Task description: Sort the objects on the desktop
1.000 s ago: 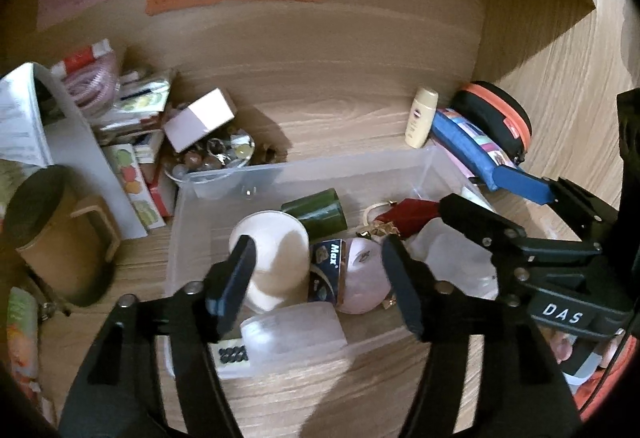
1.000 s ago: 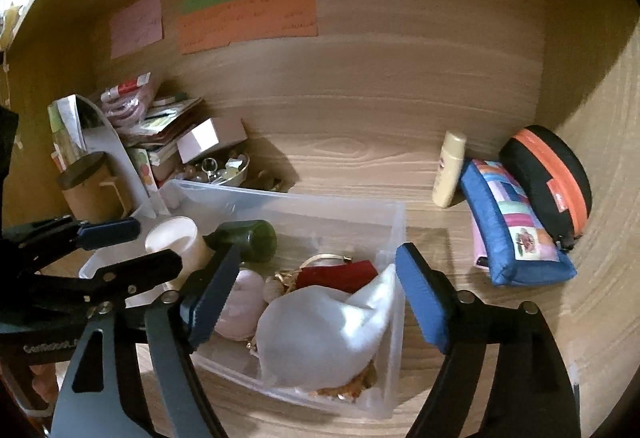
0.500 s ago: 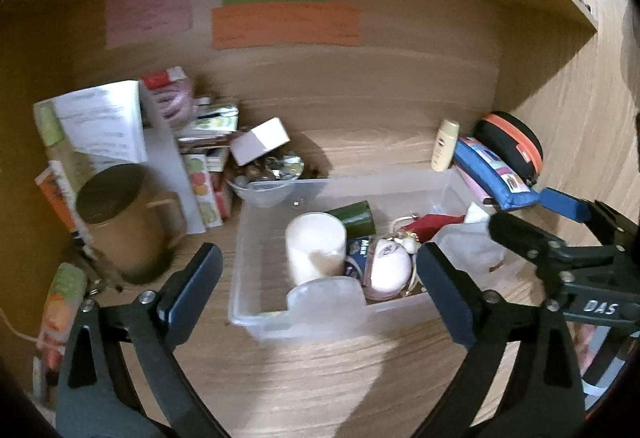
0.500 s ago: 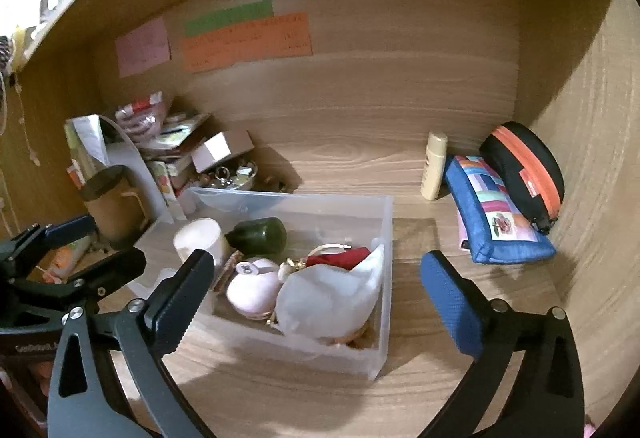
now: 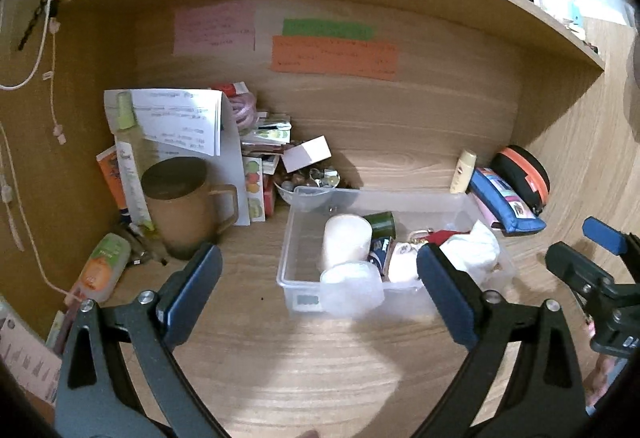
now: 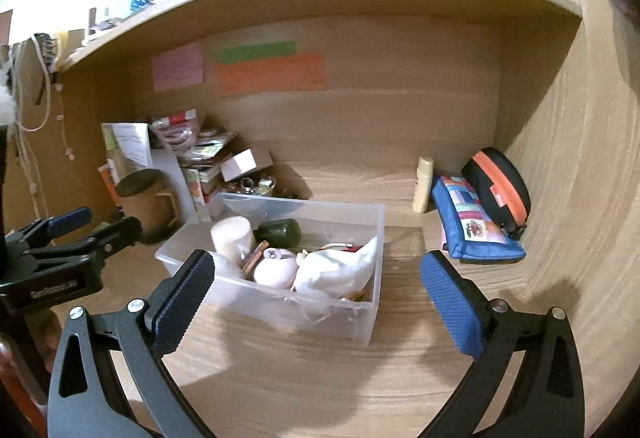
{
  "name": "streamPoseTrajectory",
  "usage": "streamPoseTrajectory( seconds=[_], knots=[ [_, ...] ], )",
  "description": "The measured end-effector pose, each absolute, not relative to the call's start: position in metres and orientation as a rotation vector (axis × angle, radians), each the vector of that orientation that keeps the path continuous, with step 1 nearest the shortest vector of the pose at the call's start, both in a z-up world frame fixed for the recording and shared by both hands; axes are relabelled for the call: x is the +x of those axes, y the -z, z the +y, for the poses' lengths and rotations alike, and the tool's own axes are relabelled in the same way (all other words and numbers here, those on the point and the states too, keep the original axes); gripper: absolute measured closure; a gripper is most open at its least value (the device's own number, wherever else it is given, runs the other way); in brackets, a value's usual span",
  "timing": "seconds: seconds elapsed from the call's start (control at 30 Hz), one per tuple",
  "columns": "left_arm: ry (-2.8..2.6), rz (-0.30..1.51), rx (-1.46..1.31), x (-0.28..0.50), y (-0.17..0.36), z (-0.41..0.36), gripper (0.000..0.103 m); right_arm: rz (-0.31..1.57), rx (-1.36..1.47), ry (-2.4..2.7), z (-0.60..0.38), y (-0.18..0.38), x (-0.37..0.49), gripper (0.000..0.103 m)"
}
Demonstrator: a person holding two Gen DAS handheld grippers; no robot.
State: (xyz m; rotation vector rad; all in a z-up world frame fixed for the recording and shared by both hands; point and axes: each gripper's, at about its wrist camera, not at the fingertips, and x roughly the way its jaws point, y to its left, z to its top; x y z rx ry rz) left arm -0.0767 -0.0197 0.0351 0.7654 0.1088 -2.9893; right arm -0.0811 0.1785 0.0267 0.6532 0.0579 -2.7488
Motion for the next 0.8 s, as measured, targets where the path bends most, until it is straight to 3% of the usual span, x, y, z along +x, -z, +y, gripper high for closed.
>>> streamPoseTrajectory(
  seconds=[0.43, 0.8],
  knots=[
    [3.021, -0.041, 0.689, -0.038, -0.034, 0.018, 0.001, 0.082, 0.587, 2.764, 0.183, -0.028, -0.04, 0.0],
    [3.065, -0.058, 0.728, -0.036, -0.022, 0.035, 0.001, 0.048, 0.654, 2.784, 0.198, -0.015, -0.041, 0.0]
  ],
)
